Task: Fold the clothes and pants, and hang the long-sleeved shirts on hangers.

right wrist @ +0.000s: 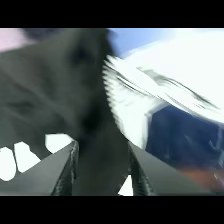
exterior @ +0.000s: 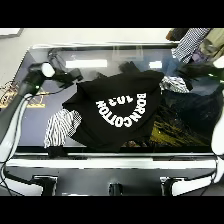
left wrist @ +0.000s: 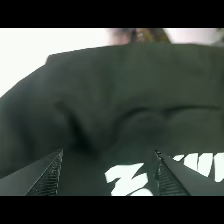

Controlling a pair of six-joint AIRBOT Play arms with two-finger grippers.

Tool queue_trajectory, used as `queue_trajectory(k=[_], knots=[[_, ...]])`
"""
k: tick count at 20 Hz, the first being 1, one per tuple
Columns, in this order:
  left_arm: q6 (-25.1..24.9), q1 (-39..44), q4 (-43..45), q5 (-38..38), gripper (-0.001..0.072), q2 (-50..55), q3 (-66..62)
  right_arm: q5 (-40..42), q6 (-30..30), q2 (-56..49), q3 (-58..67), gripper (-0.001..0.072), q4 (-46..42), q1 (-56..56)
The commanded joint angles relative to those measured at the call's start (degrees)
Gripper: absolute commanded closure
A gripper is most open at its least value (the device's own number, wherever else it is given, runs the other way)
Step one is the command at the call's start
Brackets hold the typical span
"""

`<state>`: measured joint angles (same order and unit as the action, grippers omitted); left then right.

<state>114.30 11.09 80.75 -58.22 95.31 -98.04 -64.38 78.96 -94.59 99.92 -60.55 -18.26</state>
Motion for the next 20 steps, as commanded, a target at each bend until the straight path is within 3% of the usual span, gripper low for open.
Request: queue_trajectory(k=[1,2,3,9,13,20], knots=[[-3.34,-1.68,3.98,-10.38,0.0082,-8.24,5.86,-2.99,-0.33,11.93,-15.17,0.0273,-2.67,-6.86],[-3.32,-1.14,3.93,-10.08,0.0082,-12.2,11.47,-2.29,-0.33,16.96,-23.12,0.025,-3.26,-7.19],[-3.28,-0.04,3.91,-8.81,0.0082,-16.46,17.88,-2.21,-0.33,21.64,-30.42,0.0158,-3.32,-7.1],[4.59,11.41,3.93,-3.72,0.0082,-34.01,44.44,-0.74,-0.15,43.45,-63.01,0.015,-4.59,3.85],[5.31,17.22,3.98,-3.1,0.0083,-34.53,46.82,3.23,1.46,44.63,-69.72,0.0151,-4.63,13.44],[5.31,17.92,3.96,-2.19,0.0082,-34.4,46.9,13.51,2.75,41.31,-71.36,0.0152,-6.16,21.2]])
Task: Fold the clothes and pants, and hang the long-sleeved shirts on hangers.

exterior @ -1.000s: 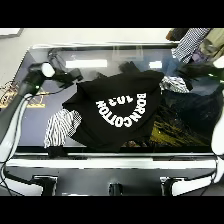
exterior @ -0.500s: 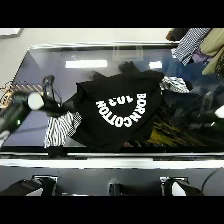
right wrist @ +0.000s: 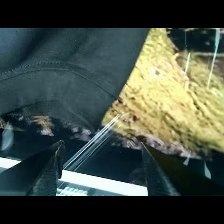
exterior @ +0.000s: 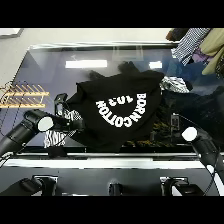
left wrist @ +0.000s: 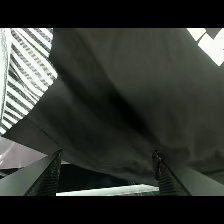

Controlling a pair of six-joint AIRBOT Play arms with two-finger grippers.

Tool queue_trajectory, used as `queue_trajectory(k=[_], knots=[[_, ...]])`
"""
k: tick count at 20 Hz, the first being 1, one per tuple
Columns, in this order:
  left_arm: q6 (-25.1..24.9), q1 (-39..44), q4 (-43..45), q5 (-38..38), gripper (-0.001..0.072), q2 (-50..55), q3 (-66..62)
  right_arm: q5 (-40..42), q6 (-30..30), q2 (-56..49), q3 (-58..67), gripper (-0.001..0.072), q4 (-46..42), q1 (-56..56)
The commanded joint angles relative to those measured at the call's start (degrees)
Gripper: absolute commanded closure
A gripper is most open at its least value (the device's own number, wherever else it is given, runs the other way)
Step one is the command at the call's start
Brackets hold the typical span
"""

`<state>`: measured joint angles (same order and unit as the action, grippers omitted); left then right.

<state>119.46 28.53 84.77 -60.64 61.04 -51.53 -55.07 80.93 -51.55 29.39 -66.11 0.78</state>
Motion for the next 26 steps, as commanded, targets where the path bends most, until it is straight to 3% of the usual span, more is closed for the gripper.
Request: queue_trajectory(k=[1,5,6,9,12,16,19,22,26], knots=[[0.15,0.48,-0.07,0.26,0.0083,-0.04,0.39,4.81,0.76,-3.13,-0.83,0.0152,-0.31,2.16],[0.15,0.52,-0.24,0.11,0.0082,-0.04,0.39,11.45,-0.37,-7.96,-0.83,0.019,2.91,2.16],[-0.11,0.9,-0.61,-0.04,0.0082,-0.02,0.39,13.99,-0.35,-8.81,-0.83,0.0242,3.82,2.16],[-3.87,5.2,-0.52,-2.03,0.0082,-0.02,0.48,18.01,-0.13,-9.75,-0.76,0.0659,8.17,2.16],[-3.28,14.12,-0.39,0.13,0.0083,1.22,0.48,14.36,1.05,-8.39,-0.09,0.0678,8.98,2.16],[5.2,27.02,3.5,0.7,0.0084,8.04,-1.75,4.79,7.93,-5.81,0.02,0.0677,8.83,2.16],[9.35,33.97,8.07,0.5,0.0086,14.6,-9.29,1.27,9.57,-4.46,0.02,0.0677,8.83,2.16],[11.74,38.42,14.29,-2.32,0.0086,22.32,-16.65,0.96,9.57,-3.26,0.02,0.0677,8.85,2.16],[11.74,39.3,14.99,-4.02,0.0086,30.49,-23.58,0.33,9.53,-2.34,0.02,0.0676,8.87,2.16]])
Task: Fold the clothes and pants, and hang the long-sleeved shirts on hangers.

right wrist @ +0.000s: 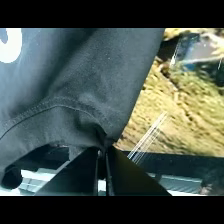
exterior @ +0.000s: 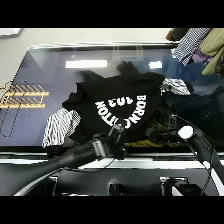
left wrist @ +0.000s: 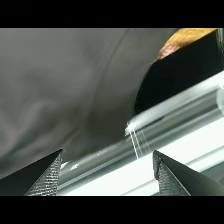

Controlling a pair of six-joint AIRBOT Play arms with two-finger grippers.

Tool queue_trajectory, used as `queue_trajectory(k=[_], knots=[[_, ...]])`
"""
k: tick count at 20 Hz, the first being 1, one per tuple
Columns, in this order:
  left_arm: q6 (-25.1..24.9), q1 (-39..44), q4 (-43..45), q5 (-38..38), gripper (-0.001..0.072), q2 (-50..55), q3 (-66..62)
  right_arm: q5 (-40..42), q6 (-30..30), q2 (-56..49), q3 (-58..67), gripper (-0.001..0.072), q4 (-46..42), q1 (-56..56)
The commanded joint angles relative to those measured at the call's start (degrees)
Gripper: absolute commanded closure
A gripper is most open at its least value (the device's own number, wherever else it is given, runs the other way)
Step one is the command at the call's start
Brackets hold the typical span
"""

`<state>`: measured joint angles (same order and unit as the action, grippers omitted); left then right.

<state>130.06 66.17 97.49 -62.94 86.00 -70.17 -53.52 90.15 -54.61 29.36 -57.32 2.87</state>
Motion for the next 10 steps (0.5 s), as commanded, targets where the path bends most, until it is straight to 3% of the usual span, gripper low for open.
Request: queue_trajectory(k=[1,4,6,8,9,10], knots=[[1.18,1.64,2.69,-2.34,0.0085,6.99,-6.03,-1.62,0.33,0.94,0.04,0.0676,0.09,0.07],[3.15,1.4,5.05,-7.34,0.0086,9.57,-6.69,-2.25,0.31,1.44,0.04,0.0676,0.07,0.07],[4.15,0.42,6.1,-11.06,0.0181,10.47,-6.69,-2.23,0.31,2.23,0.04,0.0676,0.07,0.07],[4.13,-1.38,5.88,-11.89,0.0411,10.62,-6.71,-2.54,0.31,3.41,0.04,0.0676,0.07,0.07],[4.11,-2.4,5.84,-12.76,0.0685,10.47,-6.71,-2.95,0.31,4.15,0.04,0.0676,0.07,0.07],[3.85,-3.45,5.55,-13.31,0.0679,10.1,-6.73,-3.82,0.31,4.98,0.04,0.0676,0.0,0.07]])
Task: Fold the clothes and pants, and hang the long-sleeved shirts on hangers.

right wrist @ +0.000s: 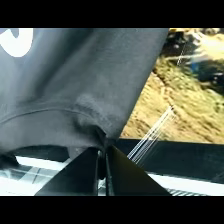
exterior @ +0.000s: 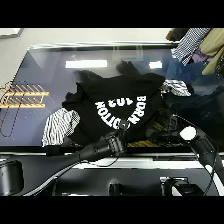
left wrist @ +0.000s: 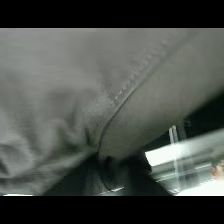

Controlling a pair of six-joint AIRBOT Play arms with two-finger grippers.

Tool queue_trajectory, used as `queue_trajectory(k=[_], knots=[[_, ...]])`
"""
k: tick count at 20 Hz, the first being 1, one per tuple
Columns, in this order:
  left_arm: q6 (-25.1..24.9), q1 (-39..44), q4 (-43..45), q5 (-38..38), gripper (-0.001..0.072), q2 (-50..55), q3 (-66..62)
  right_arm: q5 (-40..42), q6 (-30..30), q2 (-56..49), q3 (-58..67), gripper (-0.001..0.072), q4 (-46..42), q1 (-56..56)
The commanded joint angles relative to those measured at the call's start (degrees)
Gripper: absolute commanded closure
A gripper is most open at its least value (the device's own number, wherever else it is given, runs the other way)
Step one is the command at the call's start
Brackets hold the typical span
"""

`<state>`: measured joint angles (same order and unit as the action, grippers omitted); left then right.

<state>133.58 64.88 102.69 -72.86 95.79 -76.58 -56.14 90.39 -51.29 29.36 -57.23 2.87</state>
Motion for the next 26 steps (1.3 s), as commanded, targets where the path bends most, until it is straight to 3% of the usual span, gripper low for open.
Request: queue_trajectory(k=[1,3,6,9,11,14,18,19,21,22,26], knots=[[-0.76,-3.43,-0.66,-4.13,0.0679,-0.42,-0.39,-2.64,0.09,2.82,0.04,0.0677,-0.39,0.07],[-5.84,-6.14,-4.63,-4.9,0.068,-3.02,-0.59,-6.69,1.29,5.81,0.04,0.0677,-2.4,0.07],[-18.32,-9.84,-12.59,-4.55,0.0681,-9.25,-0.59,-16.98,8.0,11.65,0.04,0.0677,-7.02,0.07],[-38.95,-12.59,-26.47,-5.2,0.0681,-13.97,-0.57,-29.55,13.84,17.62,1.09,0.0677,-4.92,0.07],[-49.2,-13.88,-35.32,-8.44,0.068,-14.21,-0.52,-36.11,17.11,20.52,3.15,0.0677,-5.03,0.07],[-50.93,-14.95,-37.83,-6.1,0.068,-12.68,-0.52,-38.25,18.97,21.33,5.66,0.0677,-8.04,0.07],[-50.42,-16.02,-40.48,3.28,0.0674,-7.67,-0.55,-28.7,19.37,17.51,5.66,0.0677,-12.52,0.07],[-50.42,-16.65,-42.58,4.94,0.0642,-6.45,-0.55,-26.43,19.08,15.37,5.68,0.0677,-12.33,0.07],[-50.45,-18.16,-46.05,6.43,0.0392,-4.59,-0.55,-22.58,18.67,11.23,5.68,0.0677,-12.24,0.07],[-49.81,-18.91,-46.38,6.47,0.0339,-4.09,-0.55,-21.14,18.45,9.57,5.68,0.0677,-11.91,0.07],[-45.11,-22.1,-43.47,5.49,0.033,-3.85,-0.55,-18.01,16.72,5.73,5.68,0.0677,-10.78,0.07]])
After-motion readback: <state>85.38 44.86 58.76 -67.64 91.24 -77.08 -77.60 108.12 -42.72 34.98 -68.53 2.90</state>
